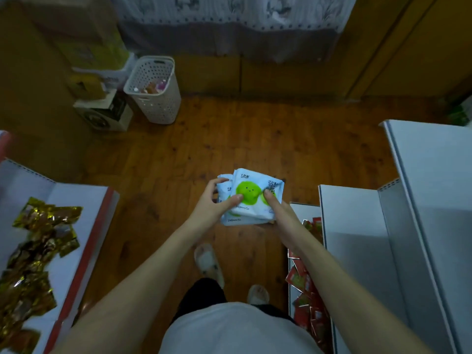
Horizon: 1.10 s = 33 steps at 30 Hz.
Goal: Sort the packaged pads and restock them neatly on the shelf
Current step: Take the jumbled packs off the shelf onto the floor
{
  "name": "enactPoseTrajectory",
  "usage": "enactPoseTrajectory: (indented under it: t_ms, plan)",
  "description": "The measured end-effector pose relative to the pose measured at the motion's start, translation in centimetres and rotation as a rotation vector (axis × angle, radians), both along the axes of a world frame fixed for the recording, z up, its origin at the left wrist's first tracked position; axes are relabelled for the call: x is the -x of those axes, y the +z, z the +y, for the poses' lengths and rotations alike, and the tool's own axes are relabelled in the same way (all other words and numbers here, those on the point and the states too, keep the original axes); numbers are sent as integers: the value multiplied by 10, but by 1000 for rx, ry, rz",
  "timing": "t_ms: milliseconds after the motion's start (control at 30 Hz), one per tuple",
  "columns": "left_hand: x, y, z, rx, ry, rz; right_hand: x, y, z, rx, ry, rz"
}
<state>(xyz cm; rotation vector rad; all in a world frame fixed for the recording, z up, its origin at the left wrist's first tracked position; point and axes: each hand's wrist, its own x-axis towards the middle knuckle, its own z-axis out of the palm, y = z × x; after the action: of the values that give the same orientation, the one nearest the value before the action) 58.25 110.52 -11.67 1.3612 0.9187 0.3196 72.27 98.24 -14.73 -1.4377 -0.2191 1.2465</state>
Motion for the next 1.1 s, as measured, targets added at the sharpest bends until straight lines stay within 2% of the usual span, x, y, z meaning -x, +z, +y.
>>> enactPoseTrajectory:
  t_ms: [200,467,600,733,900,1033,1100]
  plan:
    - [-41,-70,93,135,-19,61,-27,-54,82,91,-6,82]
    - [-95,-205,192,302,-81,241,-69,-190,174,346,-94,296]
    - [-125,-315,220,356,-105,343,-101,-301,199,440,-107,359]
    - [-150,-465,230,322,-95,451,-136,-446,218,541,-42,387]
    - [-151,-652,211,302,-184,548,-153,-626,217,633,43,383]
    - [-146,-749,203,261,-170,610,-152,-715,221,667,111,341]
    - [-143,-770,195,201,-201,627,-150,-738,217,666,110,337]
